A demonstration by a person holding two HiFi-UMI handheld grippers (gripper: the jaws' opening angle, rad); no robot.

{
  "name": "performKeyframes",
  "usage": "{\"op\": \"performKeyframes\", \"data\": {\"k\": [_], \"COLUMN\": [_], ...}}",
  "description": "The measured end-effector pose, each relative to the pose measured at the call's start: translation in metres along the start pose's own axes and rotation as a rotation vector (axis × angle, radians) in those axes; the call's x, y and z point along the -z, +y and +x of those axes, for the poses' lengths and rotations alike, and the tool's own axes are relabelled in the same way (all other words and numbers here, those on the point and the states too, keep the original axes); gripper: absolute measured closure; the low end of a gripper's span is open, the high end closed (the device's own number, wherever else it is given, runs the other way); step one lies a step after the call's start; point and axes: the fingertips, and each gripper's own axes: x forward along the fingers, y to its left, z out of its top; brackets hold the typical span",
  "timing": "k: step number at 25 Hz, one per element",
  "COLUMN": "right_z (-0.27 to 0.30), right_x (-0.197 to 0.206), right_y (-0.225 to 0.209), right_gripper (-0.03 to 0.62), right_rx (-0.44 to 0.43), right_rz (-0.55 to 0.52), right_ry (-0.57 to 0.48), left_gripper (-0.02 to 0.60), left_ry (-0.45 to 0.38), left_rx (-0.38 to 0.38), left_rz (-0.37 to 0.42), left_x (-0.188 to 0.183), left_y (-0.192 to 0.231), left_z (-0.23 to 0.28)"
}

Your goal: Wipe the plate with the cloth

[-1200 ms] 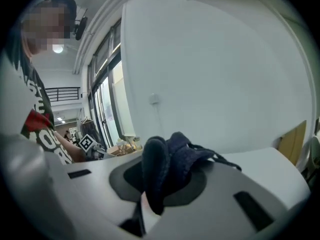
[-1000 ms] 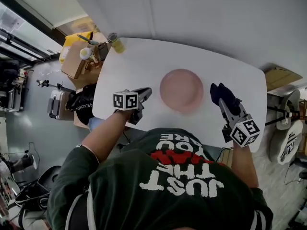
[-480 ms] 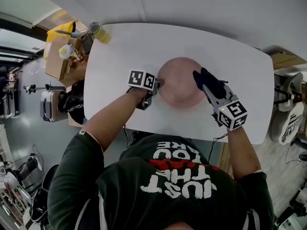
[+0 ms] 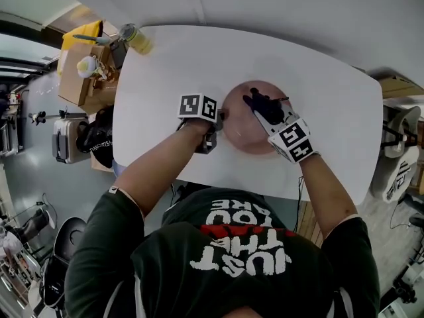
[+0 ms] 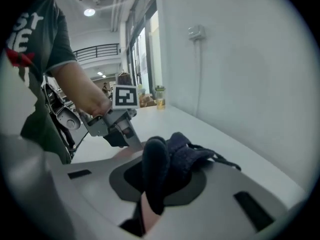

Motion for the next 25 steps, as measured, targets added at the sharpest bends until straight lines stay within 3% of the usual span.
{"op": "performKeyframes", "data": {"k": [4, 7, 9, 15, 20, 25], "right_z": [0.049, 0.079, 0.090, 0.093, 0.069, 0.037], "right_x": [0.008, 0.017, 0.016, 0.015, 0.036, 0.065], "right_y": [0.017, 0.019, 0.014, -0.018, -0.057, -0.071], "right_gripper": [0.563, 0.563, 0.563, 0.563, 0.565, 0.565], "right_rx": [-0.075, -0.063, -0.041, 0.074, 0.190, 0.200], "right_rz": [-0.182, -0.331, -0.374, -0.372, -0.361, -0.390], "right_ry": [0.108, 0.175, 0.191, 0.239, 0.353, 0.506], "left_gripper": [0.565, 0.565, 0.565, 0.565, 0.565, 0.565], "left_ry": [0.012, 0.023, 0.030, 0.027, 0.011, -0.019], "left_rx": [0.000, -0.009, -0.013, -0.001, 0.019, 0.037], "left_rz": [0.018, 0.037, 0.047, 0.047, 0.018, -0.029], "left_x": [-0.001, 0.000, 0.000, 0.000, 0.000, 0.000], "left_y": [-0.002, -0.003, -0.003, -0.004, -0.003, -0.002], "left_z": [0.003, 0.004, 0.005, 0.004, 0.004, 0.003]}}
